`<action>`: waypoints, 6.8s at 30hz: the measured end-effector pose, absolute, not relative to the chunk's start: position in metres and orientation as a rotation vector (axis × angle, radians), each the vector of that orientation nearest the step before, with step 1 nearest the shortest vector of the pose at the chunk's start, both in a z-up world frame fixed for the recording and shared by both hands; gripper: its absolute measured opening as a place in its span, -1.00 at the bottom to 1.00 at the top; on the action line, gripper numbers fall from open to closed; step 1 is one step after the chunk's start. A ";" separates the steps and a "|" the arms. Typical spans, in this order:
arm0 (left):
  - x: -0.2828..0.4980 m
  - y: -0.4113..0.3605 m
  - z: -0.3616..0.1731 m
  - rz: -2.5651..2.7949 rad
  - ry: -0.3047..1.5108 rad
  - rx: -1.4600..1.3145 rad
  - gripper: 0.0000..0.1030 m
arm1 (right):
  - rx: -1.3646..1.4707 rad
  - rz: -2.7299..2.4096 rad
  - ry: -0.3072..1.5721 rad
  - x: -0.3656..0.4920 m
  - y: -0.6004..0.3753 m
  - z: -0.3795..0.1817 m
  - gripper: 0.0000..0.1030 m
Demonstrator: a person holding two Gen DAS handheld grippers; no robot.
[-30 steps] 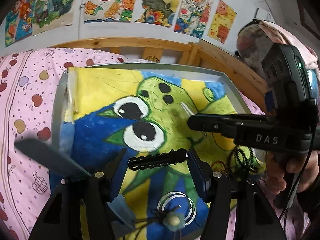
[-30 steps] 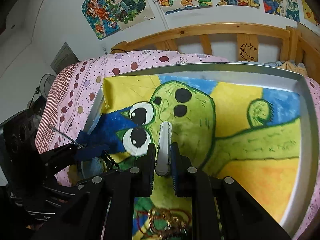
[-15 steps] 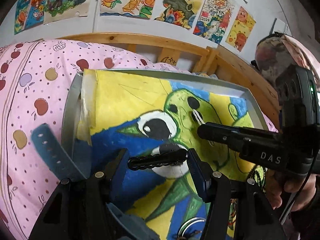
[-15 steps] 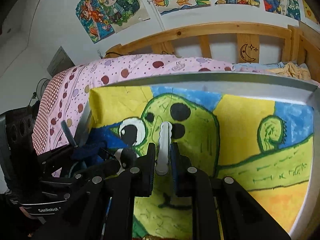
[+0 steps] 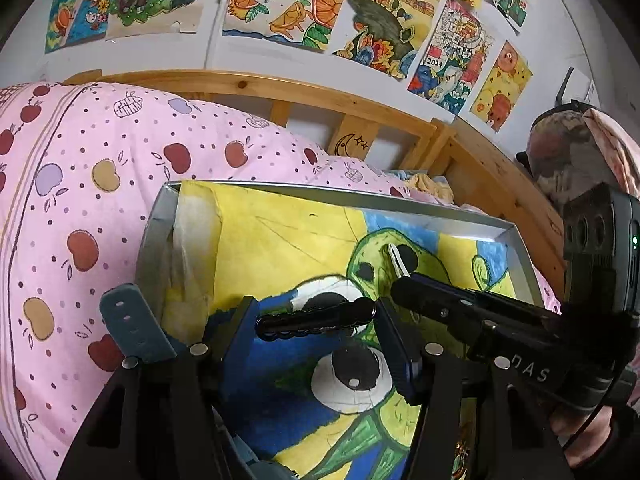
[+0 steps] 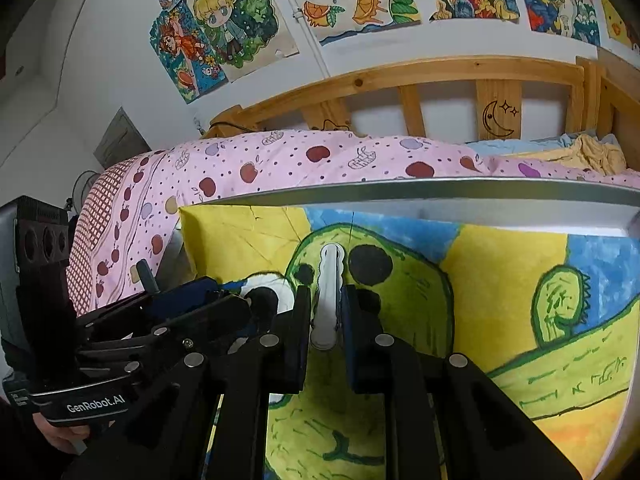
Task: Organize jewelry
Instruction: 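Lower the hair tie with the left tool onto the painting and open while the right tool releases the clip, then raise both open tools away from the tray, then move the left tool to the grey buckle clip while the right tool approaches the gold chain, then close the left tool on the grey buckle clip while the right tool closes on the gold chain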
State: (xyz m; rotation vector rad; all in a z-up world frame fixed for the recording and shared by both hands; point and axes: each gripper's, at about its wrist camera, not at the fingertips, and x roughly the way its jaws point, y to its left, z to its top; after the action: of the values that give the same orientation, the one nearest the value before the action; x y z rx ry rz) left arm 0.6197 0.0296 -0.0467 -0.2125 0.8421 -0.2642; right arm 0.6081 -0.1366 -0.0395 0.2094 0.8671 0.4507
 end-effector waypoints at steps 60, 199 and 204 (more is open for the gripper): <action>0.564 0.083 -0.012 -0.197 0.691 -0.368 0.22 | 0.401 0.405 0.768 0.586 -0.164 -0.058 0.30; 0.468 -0.165 -0.069 -0.842 1.199 -0.232 -0.43 | -0.179 0.607 1.007 0.298 -0.249 -0.022 -0.73; 0.463 -0.158 -0.057 -0.868 1.159 -0.249 -0.43 | -0.177 0.573 0.947 0.286 -0.259 -0.002 -0.73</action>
State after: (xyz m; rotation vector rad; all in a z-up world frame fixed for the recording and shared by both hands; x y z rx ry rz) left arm 0.4631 -0.1579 -0.0568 -0.2494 1.1593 -0.8682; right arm 0.2861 -0.2592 -0.0021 -0.1768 0.9471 0.5735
